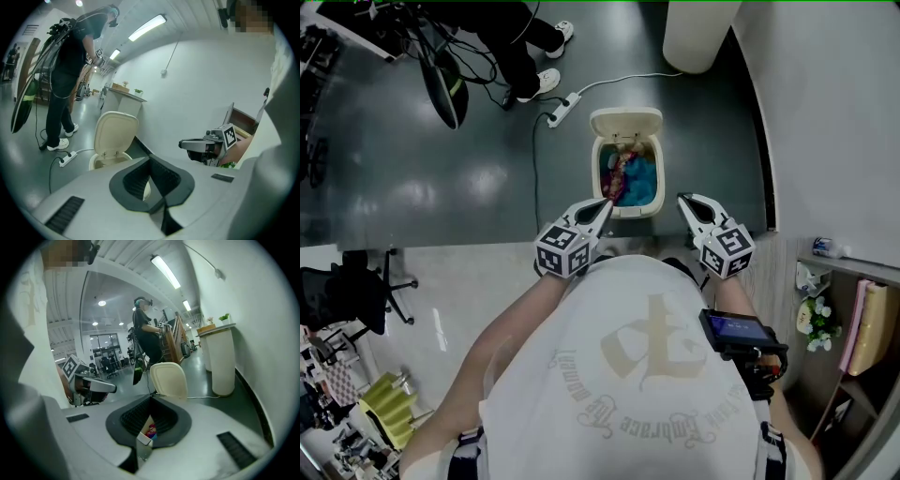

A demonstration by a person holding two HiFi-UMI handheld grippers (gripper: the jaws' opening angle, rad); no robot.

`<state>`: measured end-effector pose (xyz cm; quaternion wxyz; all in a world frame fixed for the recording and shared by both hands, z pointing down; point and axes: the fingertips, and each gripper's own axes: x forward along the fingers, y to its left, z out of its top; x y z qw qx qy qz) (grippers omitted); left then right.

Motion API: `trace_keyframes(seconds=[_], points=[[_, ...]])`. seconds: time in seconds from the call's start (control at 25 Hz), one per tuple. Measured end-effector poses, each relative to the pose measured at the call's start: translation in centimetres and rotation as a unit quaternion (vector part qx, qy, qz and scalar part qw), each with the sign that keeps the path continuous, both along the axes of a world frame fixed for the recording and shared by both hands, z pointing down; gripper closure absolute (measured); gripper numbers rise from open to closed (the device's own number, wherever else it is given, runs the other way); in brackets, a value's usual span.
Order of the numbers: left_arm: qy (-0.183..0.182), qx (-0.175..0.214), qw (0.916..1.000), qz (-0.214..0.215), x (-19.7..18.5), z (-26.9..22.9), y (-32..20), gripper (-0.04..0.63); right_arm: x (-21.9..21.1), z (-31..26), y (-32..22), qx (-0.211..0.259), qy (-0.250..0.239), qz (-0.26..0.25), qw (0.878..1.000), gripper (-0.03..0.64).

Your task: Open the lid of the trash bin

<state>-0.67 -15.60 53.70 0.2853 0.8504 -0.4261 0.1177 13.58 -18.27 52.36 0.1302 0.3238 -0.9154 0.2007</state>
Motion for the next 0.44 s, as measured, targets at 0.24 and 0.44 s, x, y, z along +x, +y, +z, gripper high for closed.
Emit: trace_keyframes(seconds=[0.24, 0.44], points=[[-0.003, 0.0, 1.0, 0.004, 0.21, -0.08, -0.15, 0.583, -0.07, -0.02, -0.11, 0.0, -0.003, -0.001, 1.0, 0.614], [-0.005, 0.002, 1.0, 0.003, 0.47, -0.22, -0.22, 0.583, 0.02, -0.09, -0.23, 0.003, -0.004, -0.007, 1.0, 0.614]])
